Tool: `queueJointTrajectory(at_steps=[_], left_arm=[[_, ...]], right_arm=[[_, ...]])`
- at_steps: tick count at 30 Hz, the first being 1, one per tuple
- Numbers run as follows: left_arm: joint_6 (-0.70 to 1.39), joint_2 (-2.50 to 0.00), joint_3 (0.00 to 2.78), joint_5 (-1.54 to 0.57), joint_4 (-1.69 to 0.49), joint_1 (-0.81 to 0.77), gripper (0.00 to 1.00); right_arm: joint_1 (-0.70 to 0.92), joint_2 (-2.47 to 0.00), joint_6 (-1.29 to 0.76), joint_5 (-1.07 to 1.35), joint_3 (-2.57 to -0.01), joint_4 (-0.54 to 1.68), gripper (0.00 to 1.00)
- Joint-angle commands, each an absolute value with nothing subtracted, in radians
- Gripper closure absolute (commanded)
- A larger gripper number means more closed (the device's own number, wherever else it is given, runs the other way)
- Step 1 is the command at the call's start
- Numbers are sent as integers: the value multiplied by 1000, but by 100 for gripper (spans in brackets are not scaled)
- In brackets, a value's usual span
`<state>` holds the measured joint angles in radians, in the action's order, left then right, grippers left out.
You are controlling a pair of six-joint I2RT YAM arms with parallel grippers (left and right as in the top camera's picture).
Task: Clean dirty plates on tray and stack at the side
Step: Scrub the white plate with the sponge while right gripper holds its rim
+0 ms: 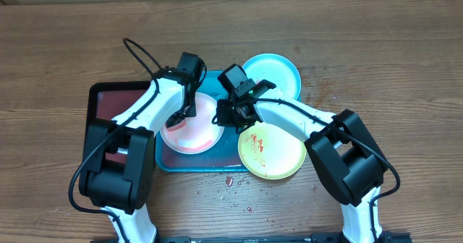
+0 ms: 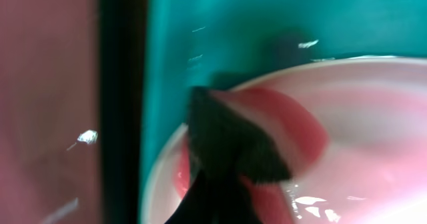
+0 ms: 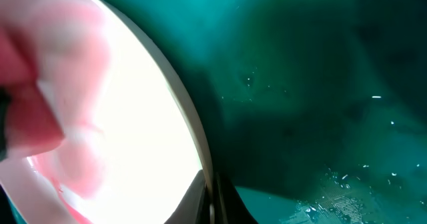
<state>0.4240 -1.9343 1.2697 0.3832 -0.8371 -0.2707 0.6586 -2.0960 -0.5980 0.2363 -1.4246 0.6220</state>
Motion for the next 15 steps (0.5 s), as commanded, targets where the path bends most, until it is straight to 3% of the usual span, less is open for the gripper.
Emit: queueJointTrajectory(at_steps=[1, 3, 4, 5, 8, 10, 15], left_arm=[[464, -1953, 1266, 413, -877, -239, 96], [327, -1953, 1265, 233, -884, -235, 96], [150, -1953, 1265, -14, -896, -235, 96], [72, -1953, 1265, -134, -906, -237, 96], [-99, -1953, 1265, -410, -936, -249, 96], [-158, -1953, 1265, -501, -938, -261, 96], [-118, -1953, 1265, -460, -832, -278, 96]], right_arm=[[627, -2104, -633, 243, -1398, 646, 96], [621, -2104, -633, 258, -1388, 641, 96], [619, -2104, -633, 262, -1382, 635, 96], [617, -2104, -633, 264, -1381, 633, 96], [617, -2104, -633, 264, -1381, 628, 96], [617, -2104, -633, 265, -1381, 626, 96], [617, -2104, -633, 264, -1381, 626, 96]])
